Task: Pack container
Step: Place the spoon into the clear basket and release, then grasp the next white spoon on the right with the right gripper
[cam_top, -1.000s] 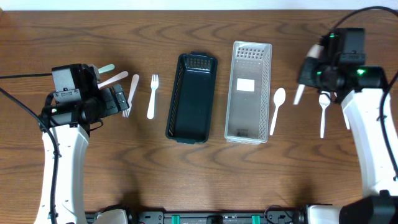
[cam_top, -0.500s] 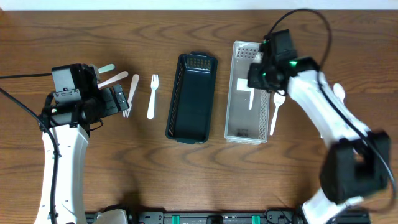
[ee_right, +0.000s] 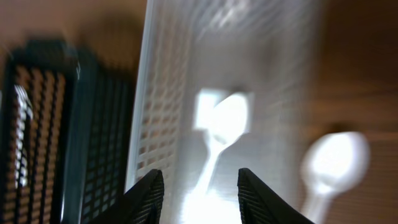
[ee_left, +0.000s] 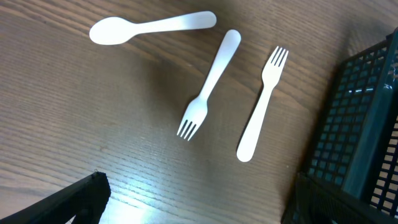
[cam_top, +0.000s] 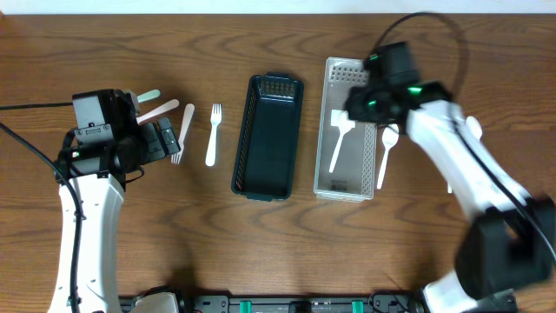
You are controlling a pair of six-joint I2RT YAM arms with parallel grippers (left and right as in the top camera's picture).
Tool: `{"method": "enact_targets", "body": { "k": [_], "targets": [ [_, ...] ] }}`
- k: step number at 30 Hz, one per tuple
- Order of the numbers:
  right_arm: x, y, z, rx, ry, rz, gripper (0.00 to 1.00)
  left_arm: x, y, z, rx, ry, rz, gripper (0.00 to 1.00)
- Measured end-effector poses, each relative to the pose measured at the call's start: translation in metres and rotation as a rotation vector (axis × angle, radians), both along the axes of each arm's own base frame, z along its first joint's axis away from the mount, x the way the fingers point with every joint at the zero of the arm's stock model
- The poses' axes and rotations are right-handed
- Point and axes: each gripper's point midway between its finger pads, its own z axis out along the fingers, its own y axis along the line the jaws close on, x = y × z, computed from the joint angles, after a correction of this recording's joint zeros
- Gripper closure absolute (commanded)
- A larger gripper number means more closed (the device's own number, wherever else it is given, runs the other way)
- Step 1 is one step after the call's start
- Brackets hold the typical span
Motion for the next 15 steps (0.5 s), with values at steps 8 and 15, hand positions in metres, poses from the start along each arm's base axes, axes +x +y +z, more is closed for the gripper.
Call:
{"method": "enact_targets", "body": {
  "k": [8,15],
  "targets": [
    [-0.027,-0.168,0.05,-0.325,-0.049,-0.279,0.47,0.0,0.0,0.0,0.0,0.0,0.0,0.02],
    [-0.055,-0.228,-0.045,-0.307,0.21,-0.355,0.55,0.0,0.0,0.0,0.0,0.0,0.0,0.02]
  ]
}}
